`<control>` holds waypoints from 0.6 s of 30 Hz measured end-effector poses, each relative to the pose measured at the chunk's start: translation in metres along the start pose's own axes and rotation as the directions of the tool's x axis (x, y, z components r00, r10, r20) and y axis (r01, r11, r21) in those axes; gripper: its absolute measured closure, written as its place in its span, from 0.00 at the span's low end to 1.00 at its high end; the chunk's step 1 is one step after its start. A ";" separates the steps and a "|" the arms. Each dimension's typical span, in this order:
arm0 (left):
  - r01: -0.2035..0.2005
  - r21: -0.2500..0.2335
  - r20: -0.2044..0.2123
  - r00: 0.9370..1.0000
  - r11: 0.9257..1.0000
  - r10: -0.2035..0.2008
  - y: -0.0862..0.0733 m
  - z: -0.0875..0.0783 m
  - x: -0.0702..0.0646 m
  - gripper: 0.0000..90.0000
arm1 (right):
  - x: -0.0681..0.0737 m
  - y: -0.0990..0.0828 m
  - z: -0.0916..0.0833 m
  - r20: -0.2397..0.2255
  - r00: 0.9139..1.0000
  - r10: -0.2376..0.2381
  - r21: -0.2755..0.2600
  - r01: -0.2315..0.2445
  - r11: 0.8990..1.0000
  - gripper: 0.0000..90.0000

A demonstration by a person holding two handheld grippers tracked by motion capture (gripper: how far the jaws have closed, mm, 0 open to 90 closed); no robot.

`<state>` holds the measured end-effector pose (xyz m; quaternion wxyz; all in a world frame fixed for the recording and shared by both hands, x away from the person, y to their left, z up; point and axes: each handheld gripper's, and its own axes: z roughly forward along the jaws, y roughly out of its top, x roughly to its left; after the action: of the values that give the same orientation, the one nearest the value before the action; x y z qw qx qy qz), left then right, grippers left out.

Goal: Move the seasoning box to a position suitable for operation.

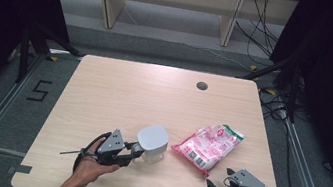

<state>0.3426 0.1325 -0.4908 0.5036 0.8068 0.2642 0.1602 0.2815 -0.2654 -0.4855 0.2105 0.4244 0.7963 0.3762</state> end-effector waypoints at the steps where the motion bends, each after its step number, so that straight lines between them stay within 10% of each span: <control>1: 0.005 0.000 -0.016 1.000 1.000 -0.005 -0.001 0.000 0.003 0.75 | 0.000 0.000 0.000 -0.001 1.000 0.000 -0.002 0.000 1.000 0.24; 17: -0.025 -0.014 -0.133 0.991 1.000 0.022 0.002 0.014 0.012 0.75 | -0.002 0.000 0.000 0.006 1.000 -0.022 0.004 0.021 1.000 0.24; 18: -0.026 -0.018 -0.145 0.989 1.000 0.023 0.002 0.016 0.014 0.75 | 0.003 0.000 -0.001 0.008 0.999 0.035 0.019 -0.035 0.999 0.24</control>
<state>0.3625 0.1288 -0.4965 0.4889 0.7913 0.2885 0.2270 0.2789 -0.2633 -0.4850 0.2027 0.4417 0.7916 0.3705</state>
